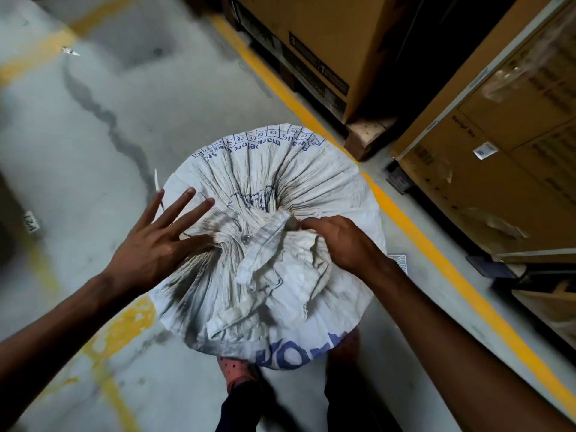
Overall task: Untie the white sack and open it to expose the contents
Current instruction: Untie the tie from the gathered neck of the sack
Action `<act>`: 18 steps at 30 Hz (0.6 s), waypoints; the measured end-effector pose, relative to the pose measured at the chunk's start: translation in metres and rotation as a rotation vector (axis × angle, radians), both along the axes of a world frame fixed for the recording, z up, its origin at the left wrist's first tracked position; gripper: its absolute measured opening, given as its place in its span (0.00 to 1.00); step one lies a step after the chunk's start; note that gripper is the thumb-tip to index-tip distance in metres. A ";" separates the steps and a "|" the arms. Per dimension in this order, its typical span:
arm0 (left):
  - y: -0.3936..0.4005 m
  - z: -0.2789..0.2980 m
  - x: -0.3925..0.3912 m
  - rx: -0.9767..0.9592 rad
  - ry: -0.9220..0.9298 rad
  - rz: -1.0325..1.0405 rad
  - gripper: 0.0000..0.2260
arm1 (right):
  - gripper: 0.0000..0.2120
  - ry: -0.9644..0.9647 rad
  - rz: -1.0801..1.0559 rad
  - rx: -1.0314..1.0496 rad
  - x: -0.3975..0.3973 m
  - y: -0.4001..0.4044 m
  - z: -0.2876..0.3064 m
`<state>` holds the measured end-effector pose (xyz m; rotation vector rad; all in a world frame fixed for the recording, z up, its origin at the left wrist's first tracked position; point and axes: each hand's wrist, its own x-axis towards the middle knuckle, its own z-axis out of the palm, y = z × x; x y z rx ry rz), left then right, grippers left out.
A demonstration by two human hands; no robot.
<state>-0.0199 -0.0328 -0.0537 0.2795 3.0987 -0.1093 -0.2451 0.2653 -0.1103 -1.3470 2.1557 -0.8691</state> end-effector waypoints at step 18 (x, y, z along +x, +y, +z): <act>0.076 0.011 0.024 -0.059 -0.030 0.064 0.11 | 0.14 0.096 0.028 0.169 0.012 0.053 0.005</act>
